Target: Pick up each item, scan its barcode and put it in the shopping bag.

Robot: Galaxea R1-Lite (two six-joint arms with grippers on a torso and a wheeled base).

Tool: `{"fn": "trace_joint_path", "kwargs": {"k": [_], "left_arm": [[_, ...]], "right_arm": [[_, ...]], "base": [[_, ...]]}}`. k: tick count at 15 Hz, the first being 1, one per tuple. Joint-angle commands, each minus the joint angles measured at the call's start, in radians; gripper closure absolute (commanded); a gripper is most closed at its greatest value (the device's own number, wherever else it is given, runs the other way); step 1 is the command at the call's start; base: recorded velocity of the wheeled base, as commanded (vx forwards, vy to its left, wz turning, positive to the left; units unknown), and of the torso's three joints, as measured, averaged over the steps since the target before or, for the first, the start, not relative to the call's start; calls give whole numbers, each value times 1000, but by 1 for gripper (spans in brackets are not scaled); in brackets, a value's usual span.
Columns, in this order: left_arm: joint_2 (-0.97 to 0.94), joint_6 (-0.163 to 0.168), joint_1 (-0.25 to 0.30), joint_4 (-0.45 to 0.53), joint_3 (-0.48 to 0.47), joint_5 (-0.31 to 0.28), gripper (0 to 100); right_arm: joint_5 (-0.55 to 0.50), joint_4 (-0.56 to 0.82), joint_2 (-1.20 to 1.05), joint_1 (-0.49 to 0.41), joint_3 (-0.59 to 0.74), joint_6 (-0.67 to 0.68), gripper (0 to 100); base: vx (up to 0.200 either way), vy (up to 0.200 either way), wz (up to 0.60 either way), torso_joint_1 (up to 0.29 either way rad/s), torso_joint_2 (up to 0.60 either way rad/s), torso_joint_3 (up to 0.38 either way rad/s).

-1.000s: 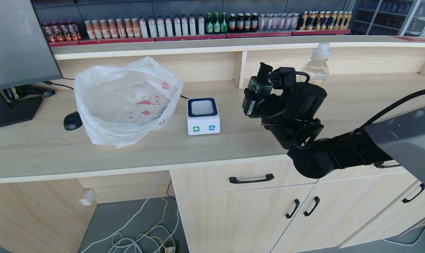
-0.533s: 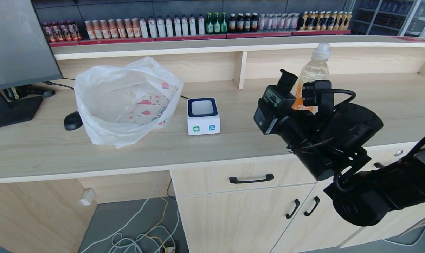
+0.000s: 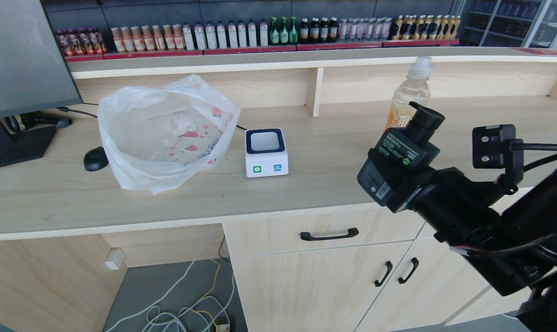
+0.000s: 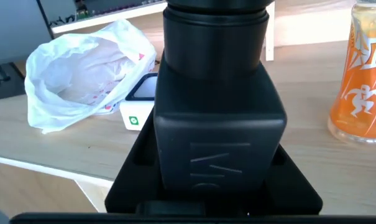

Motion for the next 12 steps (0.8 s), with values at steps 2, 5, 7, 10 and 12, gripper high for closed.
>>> {"fn": "trace_joint_path", "kwargs": {"k": [2,5,7,10,12], "left_arm": [[0,1,-1,0,0,0,0],[0,0,-1,0,0,0,0],[0,0,-1,0,0,0,0],[0,0,-1,0,0,0,0],[0,0,-1,0,0,0,0]], "right_arm": [[127,-1,-66,0,14,102,100],[256,-24,-63,0,15,257,100],[351,-63,-43,5,0,378,100],[474,-66,-1,39,-42,470,100],[501,-66,34,92,-94,498,100]], "base": [[0,0,0,0,0,0],[0,0,0,0,0,0],[0,0,0,0,0,0],[0,0,0,0,0,0],[0,0,0,0,0,0]]}}
